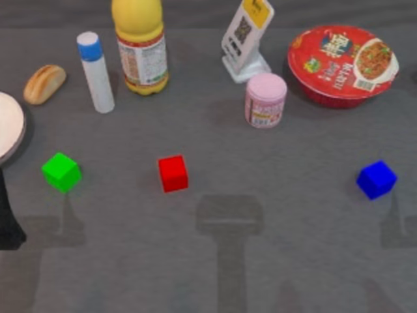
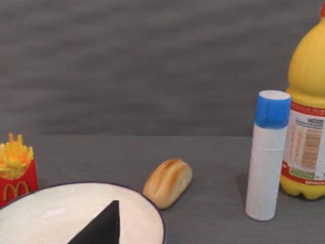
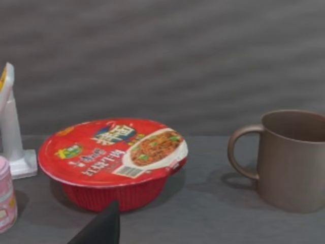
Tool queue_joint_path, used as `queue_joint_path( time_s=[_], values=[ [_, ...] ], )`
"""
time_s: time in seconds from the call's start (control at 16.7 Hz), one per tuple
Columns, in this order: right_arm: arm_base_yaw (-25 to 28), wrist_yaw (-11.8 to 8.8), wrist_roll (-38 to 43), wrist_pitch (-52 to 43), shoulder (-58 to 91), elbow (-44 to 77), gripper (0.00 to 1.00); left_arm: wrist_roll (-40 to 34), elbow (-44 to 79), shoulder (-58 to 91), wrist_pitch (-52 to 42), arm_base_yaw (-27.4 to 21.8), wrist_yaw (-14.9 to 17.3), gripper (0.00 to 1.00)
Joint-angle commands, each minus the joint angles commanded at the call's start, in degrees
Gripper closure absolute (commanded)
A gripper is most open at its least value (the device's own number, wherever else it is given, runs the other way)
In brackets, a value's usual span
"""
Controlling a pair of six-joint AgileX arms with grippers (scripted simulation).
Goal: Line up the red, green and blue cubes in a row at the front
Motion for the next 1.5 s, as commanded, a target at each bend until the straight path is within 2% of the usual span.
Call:
queue_joint_path(
  time_s=[0.3, 0.54, 1.2, 1.5],
  values=[
    [0.0, 0.0, 0.0, 0.0, 0.0, 0.0, 0.0, 1.7, 3.51, 3.51, -2.4, -1.02, -0.03, 0.0],
    [0.0, 0.0, 0.0, 0.0, 0.0, 0.0, 0.0, 7.36, 16.31, 16.71, -10.46, -4.6, 0.06, 0.0],
    [0.0, 0.0, 0.0, 0.0, 0.0, 0.0, 0.0, 30.72, 69.96, 85.86, -46.13, -19.33, 0.44, 0.0],
    [0.0, 0.0, 0.0, 0.0, 0.0, 0.0, 0.0, 39.91, 90.89, 110.66, -59.81, -25.0, 0.49, 0.0]
  ],
)
